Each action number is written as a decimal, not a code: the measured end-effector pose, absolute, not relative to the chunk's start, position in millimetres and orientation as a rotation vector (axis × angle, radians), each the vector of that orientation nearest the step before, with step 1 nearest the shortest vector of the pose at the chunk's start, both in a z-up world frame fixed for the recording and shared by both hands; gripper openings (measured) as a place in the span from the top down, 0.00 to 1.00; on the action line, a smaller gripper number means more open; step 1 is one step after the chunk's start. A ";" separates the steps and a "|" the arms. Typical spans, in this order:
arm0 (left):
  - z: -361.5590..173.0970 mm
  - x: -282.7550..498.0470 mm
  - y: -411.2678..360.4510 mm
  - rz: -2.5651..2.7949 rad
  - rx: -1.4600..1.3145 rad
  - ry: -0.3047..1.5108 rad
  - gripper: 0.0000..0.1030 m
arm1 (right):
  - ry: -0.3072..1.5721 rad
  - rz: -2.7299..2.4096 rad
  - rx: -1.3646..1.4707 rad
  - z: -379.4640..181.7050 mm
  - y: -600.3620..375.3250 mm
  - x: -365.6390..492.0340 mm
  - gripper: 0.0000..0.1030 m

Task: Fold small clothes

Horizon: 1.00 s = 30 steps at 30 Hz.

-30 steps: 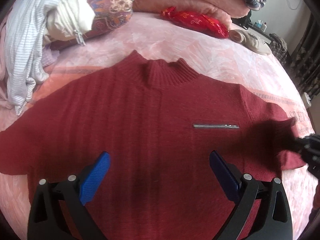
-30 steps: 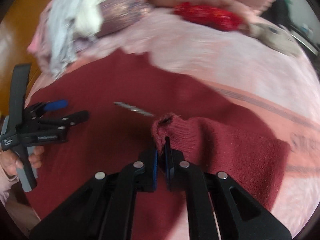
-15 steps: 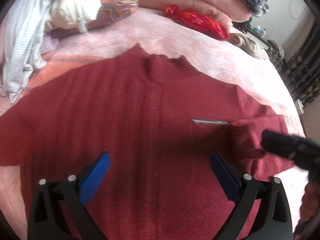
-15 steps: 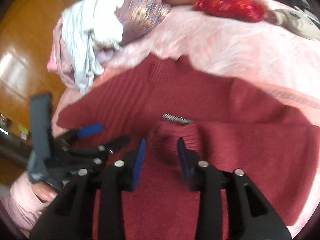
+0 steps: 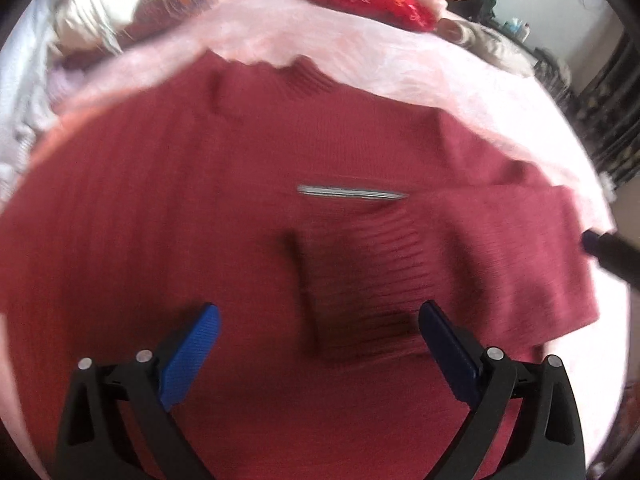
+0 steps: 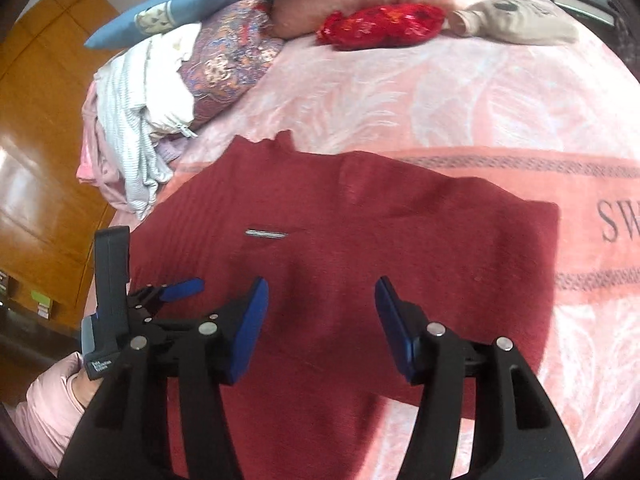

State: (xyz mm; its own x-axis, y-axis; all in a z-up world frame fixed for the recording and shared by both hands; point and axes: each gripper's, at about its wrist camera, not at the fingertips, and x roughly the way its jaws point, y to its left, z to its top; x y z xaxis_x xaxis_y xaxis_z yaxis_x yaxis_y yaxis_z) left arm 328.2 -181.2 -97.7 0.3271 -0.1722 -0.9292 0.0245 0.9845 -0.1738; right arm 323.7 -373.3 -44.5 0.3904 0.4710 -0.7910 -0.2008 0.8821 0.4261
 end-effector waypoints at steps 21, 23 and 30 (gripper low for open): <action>-34.8 320.1 -112.0 -0.177 -0.242 1.014 0.83 | 1.053 0.365 0.364 -48.1 -405.8 322.5 0.58; -29.1 319.5 -87.5 -0.150 -0.245 1.004 0.83 | 1.065 0.367 0.374 -52.2 -402.2 325.5 0.58; -32.3 314.7 -7.2 -0.035 -0.268 0.979 0.83 | 1.109 0.346 0.336 -67.2 -377.8 335.4 0.56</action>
State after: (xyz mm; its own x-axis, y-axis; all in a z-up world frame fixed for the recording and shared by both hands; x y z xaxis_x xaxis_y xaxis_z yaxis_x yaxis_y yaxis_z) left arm 314.7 -7.2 -32.3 0.5600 -0.1497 -0.8149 -0.0905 0.9666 -0.2398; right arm 335.4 -377.8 -67.2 0.4038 0.4324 -0.8062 -0.1030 0.8971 0.4296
